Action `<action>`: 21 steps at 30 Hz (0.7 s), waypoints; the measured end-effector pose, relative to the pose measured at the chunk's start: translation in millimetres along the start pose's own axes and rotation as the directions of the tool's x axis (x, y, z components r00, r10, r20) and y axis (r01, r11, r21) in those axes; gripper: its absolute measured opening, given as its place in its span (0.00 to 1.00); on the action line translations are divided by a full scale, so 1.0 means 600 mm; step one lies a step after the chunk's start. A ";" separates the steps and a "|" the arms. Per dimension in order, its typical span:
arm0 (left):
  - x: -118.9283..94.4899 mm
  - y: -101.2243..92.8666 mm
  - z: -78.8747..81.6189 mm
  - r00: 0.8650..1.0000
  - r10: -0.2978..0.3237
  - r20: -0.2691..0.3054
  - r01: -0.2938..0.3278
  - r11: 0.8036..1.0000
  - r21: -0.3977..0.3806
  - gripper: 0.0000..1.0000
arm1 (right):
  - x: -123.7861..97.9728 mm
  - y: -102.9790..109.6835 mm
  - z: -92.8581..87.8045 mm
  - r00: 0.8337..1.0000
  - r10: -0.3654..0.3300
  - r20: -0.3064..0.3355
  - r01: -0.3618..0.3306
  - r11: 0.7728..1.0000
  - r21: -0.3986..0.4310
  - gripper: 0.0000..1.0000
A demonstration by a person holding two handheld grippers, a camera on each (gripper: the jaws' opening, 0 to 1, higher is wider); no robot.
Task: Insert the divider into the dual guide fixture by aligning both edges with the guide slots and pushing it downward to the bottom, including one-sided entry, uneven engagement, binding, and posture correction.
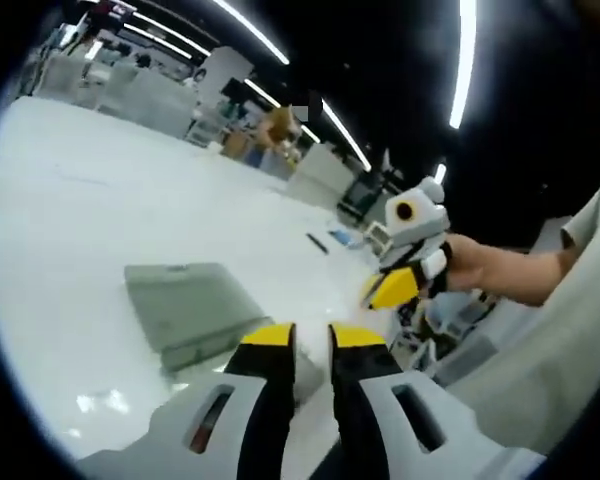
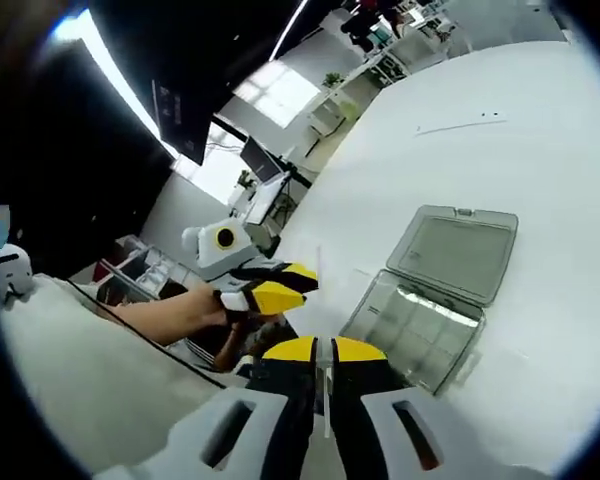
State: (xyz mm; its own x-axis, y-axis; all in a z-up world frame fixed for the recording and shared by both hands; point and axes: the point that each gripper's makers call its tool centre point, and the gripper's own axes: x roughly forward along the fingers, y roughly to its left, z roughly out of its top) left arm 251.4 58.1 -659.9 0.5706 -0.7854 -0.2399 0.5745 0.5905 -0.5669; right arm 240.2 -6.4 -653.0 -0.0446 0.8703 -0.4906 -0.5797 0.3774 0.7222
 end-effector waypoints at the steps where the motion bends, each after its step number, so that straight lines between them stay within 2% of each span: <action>1: 0.000 0.000 -0.001 1.000 0.007 -0.001 -0.007 1.000 0.009 0.10 | 0.000 -0.004 0.002 1.000 -0.017 0.004 0.017 1.000 0.010 0.00; 12: 0.003 0.001 -0.013 0.997 0.059 -0.040 -0.054 0.992 0.118 0.12 | 0.002 -0.025 -0.008 0.992 -0.119 -0.042 0.120 0.992 0.029 0.00; 13: 0.003 0.002 -0.015 0.997 0.064 -0.045 -0.058 0.990 0.127 0.12 | 0.001 -0.030 -0.008 0.988 -0.146 -0.046 0.149 0.987 0.053 0.00; 14: 0.003 0.001 -0.017 0.996 0.067 -0.052 -0.059 0.989 0.135 0.12 | 0.001 -0.034 -0.008 0.984 -0.171 -0.053 0.173 0.985 0.026 0.00; 19: 0.001 0.001 -0.025 0.995 0.076 -0.068 -0.065 0.986 0.150 0.12 | -0.001 -0.041 -0.012 0.974 -0.212 -0.078 0.217 0.974 0.058 0.00; 21: 0.000 0.002 -0.028 0.994 0.081 -0.073 -0.069 0.985 0.156 0.12 | -0.001 -0.050 -0.015 0.962 -0.255 -0.101 0.261 0.964 0.057 0.00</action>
State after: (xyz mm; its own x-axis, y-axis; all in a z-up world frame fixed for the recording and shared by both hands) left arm 242.2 55.5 -674.1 0.5705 -0.7467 -0.3419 0.6184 0.6646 -0.4195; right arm 250.0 -21.1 -678.8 0.0227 0.7087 -0.7051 -0.5238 0.6092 0.5954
